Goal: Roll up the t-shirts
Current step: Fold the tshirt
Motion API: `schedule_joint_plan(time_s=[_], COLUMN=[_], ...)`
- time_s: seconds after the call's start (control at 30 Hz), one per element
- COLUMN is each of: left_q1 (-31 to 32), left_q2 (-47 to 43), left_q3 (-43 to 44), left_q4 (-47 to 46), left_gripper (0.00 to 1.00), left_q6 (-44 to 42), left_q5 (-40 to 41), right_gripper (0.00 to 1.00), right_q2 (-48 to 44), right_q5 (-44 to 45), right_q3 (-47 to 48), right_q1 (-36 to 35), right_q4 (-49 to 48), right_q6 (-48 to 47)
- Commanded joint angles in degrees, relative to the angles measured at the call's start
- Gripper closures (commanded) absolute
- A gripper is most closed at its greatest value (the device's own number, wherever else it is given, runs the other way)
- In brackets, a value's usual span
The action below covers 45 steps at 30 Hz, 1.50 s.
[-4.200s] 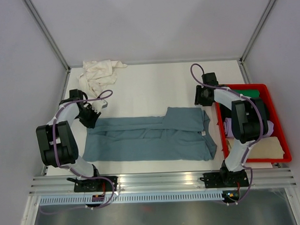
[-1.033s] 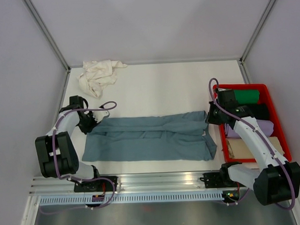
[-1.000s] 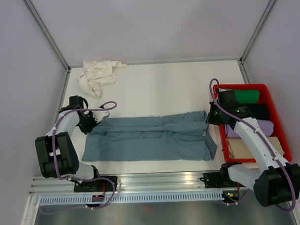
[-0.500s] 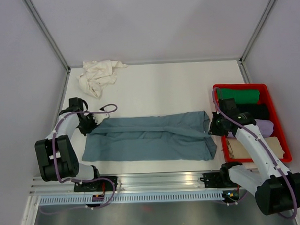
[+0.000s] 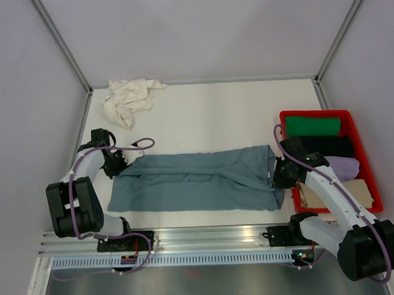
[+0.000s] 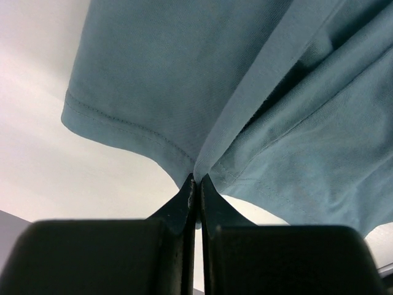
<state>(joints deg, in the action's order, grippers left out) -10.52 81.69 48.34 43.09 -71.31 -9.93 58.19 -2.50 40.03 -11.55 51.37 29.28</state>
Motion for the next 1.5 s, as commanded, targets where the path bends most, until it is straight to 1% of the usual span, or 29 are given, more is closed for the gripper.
schedule_joint_plan(time_s=[0.0, 0.07, 0.2, 0.33, 0.37, 0.4, 0.43, 0.47, 0.5, 0.53, 0.63, 0.7, 0.77, 0.8, 0.83, 0.87, 0.9, 0.93, 0.97, 1.03, 1.07, 1.17, 1.3, 1.43, 1.47], left_q1=[-0.29, -0.29, -0.2, -0.2, -0.2, -0.2, -0.29, -0.2, -0.29, -0.29, -0.29, -0.37, -0.29, -0.37, -0.46, -0.46, -0.38, -0.37, -0.37, -0.46, -0.46, -0.38, -0.38, -0.46, -0.46], left_q2=[0.05, 0.05, -0.21, -0.3, -0.22, -0.22, -0.13, -0.21, -0.13, -0.3, -1.79, -3.11, -4.78, -5.22, -5.49, -5.58, -5.49, -5.49, -5.4, -5.23, -5.23, -5.49, -5.23, -4.7, -4.44], left_q3=[0.09, 0.0, -0.17, -0.52, -0.7, -1.22, -1.49, -1.75, -2.1, -2.11, -1.32, 0.26, 1.75, 3.33, 4.3, 6.05, 6.76, 7.47, 8.0, 8.09, 7.92, 7.48, 7.47, 7.39, 7.47], left_q4=[-0.99, -0.9, -0.9, -0.9, -0.9, -0.9, -0.82, -0.73, -0.64, -0.55, 2.16, 5.05, 7.0, 9.44, 10.34, 11.39, 12.01, 13.06, 13.16, 13.07, 13.07, 13.07, 13.07, 12.9, 12.9], left_gripper=[0.98, 0.98, 0.98, 0.98, 0.96, 0.94, 0.85, 0.8, 0.75, 0.69, 0.64, 0.63, 0.62, 0.62, 0.59, 0.59, 0.59, 0.58, 0.58, 0.58, 0.58, 0.58, 0.58, 0.58, 0.58], left_q6=[-3.22, -3.4, -4.01, -4.54, -4.63, -4.98, -5.24, -5.33, -5.59, -5.68, -6.03, -6.65, -7.0, -7.18, -7.0, -6.48, -5.95, -5.34, -4.38, -3.4, -2.44, -1.12, -0.06, 0.38, 0.73], left_q5=[0.35, 0.44, 0.79, 0.97, 0.88, 0.88, 1.14, 1.49, 1.76, 2.28, 3.51, 3.96, 4.31, 4.31, 4.31, 4.31, 4.4, 3.87, 3.7, 3.43, 3.26, 1.94, 1.67, 1.85, 1.76], right_gripper=[0.96, 0.96, 0.96, 0.95, 0.95, 0.91, 0.86, 0.77, 0.58, 0.56, 0.54, 0.53, 0.53, 0.53, 0.52, 0.52, 0.49, 0.46, 0.42, 0.39, 0.36, 0.32, 0.31, 0.32, 0.35], right_q2=[-0.18, -0.54, 0.52, 0.43, 0.43, 0.34, 0.6, 0.78, 0.87, 0.87, -0.01, 0.08, 1.48, 2.35, 4.97, 6.65, 8.58, 12.87, 15.0, 20.43, 22.03, 27.66, 32.59, 33.39, 33.39], right_q5=[2.15, 5.3, 5.84, 8.3, 8.91, 9.7, 9.62, 9.71, 9.54, 9.53, 10.41, 10.41, 8.05, 7.08, 4.9, 4.35, 4.09, 2.87, 2.77, 0.05, -1.61, -4.86, -7.68, -11.2, -11.9], right_q3=[-0.75, -0.66, -1.36, -1.8, -1.97, -2.06, -2.15, -1.98, -1.63, -1.19, 2.32, 5.84, 8.29, 8.83, 9.71, 10.24, 10.85, 12.34, 13.05, 14.28, 14.81, 16.48, 15.96, 12.19, 11.74], right_q1=[-2.07, -2.51, -3.12, -5.66, -6.2, -6.9, -7.86, -8.13, -8.31, -8.49, -8.66, -8.75, -9.1, -9.89, -10.33, -10.86, -12.17, -12.7, -12.97, -13.23, -13.23, -13.23, -13.23, -13.15, -13.23], right_q4=[0.57, 0.66, 0.57, 1.36, 1.88, 1.97, 1.71, 1.71, 1.62, 1.28, 0.31, -0.83, -4.69, -6.36, -10.29, -12.16, -13.74, -16.37, -17.7, -21.9, -23.15, -26.93, -29.92, -32.91, -33.18], right_q6=[3.33, 3.86, 4.73, 6.31, 7.01, 7.2, 7.28, 7.2, 7.02, 6.76, 4.48, 2.03, 0.61, -0.79, -1.58, -2.64, -3.69, -6.75, -7.91, -10.98, -11.95, -15.55, -17.41, -16.36, -16.01])
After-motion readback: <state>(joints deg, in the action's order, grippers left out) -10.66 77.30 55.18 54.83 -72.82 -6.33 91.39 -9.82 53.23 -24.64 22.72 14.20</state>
